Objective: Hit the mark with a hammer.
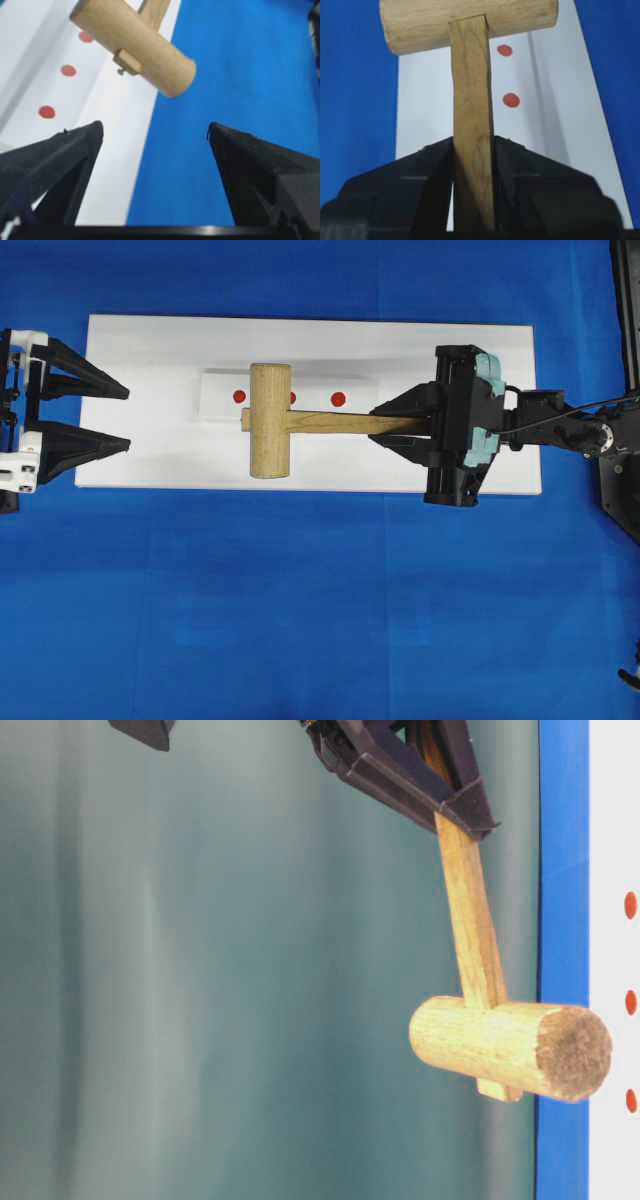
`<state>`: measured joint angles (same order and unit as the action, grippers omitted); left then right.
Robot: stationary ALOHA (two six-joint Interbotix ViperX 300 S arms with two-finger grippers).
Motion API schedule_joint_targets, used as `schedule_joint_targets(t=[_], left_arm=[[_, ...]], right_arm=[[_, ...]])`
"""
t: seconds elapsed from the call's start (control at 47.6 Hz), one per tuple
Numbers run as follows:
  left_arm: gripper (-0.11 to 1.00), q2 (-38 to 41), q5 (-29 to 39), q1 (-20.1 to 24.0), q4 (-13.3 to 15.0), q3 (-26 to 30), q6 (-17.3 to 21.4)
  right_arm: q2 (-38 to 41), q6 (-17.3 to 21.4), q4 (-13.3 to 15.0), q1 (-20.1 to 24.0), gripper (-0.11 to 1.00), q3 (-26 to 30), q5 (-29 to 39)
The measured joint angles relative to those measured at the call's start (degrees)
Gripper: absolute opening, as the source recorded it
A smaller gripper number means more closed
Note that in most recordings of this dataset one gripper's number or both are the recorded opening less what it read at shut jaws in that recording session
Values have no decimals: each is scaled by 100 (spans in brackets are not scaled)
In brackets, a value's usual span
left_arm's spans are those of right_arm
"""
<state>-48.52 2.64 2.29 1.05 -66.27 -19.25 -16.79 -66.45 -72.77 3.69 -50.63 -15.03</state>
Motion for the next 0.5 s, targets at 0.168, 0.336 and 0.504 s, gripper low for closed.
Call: schedule_joint_targets(t=[0.168, 0.336, 0.504], left_arm=[[82, 0, 105, 9, -18, -26, 431], [82, 18, 290, 18, -44, -62, 1406], [82, -9, 290, 18, -44, -53, 2171]], right_arm=[[0, 0, -9, 9, 10, 9, 0], [9, 88, -9, 9, 10, 9, 0], [9, 396, -26, 18, 10, 9, 9]])
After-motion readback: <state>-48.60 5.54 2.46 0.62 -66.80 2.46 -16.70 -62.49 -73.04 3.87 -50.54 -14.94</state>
